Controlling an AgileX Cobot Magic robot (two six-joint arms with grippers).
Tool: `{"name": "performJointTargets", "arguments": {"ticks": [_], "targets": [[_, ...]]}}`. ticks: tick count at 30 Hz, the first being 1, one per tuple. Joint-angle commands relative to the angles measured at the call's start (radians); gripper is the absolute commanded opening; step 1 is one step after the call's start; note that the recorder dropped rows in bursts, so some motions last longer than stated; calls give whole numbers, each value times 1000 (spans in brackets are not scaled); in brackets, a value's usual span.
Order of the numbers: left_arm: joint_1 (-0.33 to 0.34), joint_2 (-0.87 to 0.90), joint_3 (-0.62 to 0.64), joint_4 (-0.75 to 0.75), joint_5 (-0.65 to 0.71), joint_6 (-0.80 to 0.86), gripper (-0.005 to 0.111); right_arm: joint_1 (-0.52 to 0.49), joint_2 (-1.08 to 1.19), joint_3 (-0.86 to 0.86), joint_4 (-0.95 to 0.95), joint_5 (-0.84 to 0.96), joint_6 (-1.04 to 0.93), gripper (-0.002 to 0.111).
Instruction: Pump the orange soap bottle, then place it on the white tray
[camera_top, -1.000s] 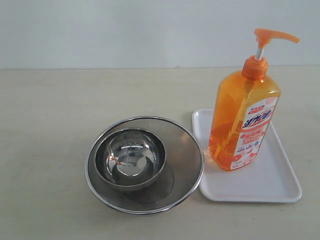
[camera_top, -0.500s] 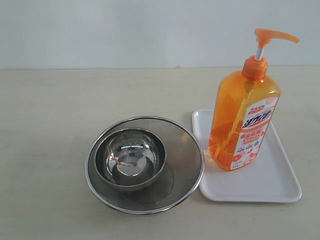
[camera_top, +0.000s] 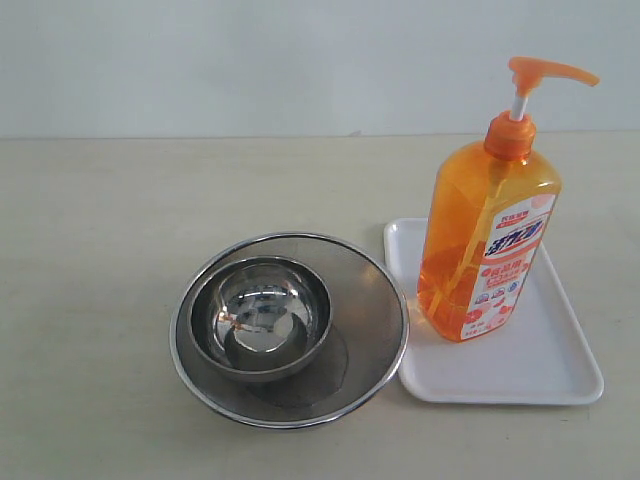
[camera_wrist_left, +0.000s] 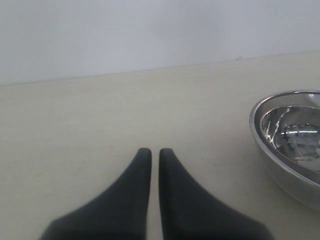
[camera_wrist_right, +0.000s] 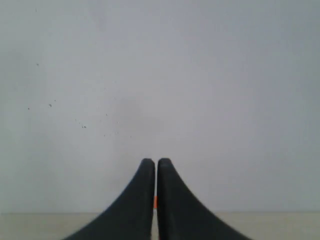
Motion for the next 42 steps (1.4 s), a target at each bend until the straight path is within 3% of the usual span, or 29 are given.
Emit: {"name": "performJointTargets", "arguments": {"ticks": [1,9,11,15,23,42], "targets": [[3,-3,4,-8,2,4,5,5,123,2,2,8,-20,2],[3,-3,4,-8,2,4,5,175,305,98,-8,-187,-48,45],[3,-3,4,-8,2,4,5,234,346,123,-8,-265,-69,51],[3,-3,4,-8,2,4,5,300,427,170,-8,-417,-114,54],[3,-3,4,-8,2,4,5,300,621,201,-23,-575,-124,65],[3,-3,4,-8,2,4,5,298,1018,201,-3,-1023,-83,65]]}}
